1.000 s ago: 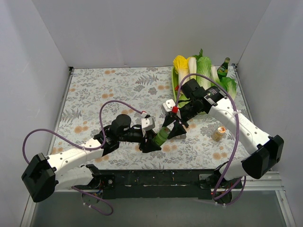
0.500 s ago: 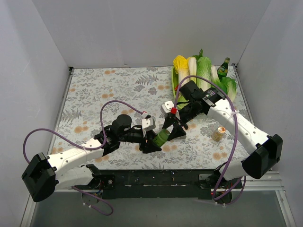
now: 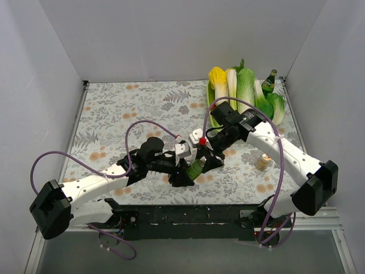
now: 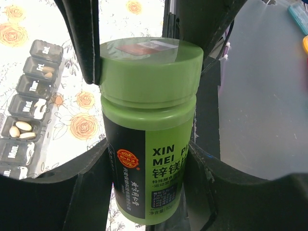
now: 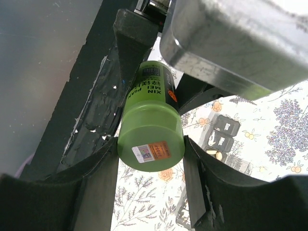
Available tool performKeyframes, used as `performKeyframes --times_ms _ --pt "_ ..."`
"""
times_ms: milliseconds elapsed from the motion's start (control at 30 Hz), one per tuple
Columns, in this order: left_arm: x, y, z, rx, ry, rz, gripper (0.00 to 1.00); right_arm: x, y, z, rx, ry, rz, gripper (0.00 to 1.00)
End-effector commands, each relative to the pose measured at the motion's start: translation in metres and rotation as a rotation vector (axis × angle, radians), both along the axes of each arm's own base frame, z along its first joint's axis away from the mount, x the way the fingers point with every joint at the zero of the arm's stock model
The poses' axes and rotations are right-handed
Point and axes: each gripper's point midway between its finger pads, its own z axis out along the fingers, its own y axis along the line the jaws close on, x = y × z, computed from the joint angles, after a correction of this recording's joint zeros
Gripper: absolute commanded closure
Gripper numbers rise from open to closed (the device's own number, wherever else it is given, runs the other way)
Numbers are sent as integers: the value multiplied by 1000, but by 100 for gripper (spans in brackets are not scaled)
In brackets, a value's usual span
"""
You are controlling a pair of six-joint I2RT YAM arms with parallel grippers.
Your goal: Sort the pills into containers
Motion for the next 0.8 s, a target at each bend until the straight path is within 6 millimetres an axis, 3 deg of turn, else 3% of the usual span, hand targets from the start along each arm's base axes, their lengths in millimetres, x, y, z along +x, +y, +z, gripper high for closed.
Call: performKeyframes --times_ms 0,200,333,467,600,767 --pt "21 -17 68 -183 -145 39 100 -11 7 -11 -31 71 -12 75" --pt "32 -11 79 -225 -222 120 100 -25 12 -13 -33 245 -74 75" --pt "52 -7 80 -196 -298 206 100 -31 16 -21 -64 386 -150 76" --pt "72 -2 77 -154 -360 302 100 -18 22 -34 -147 556 -374 78" --pt "86 3 74 -136 -385 383 100 11 23 -49 -220 726 -647 81" --pt "91 7 65 -123 -367 429 100 19 23 -56 -239 830 -733 72"
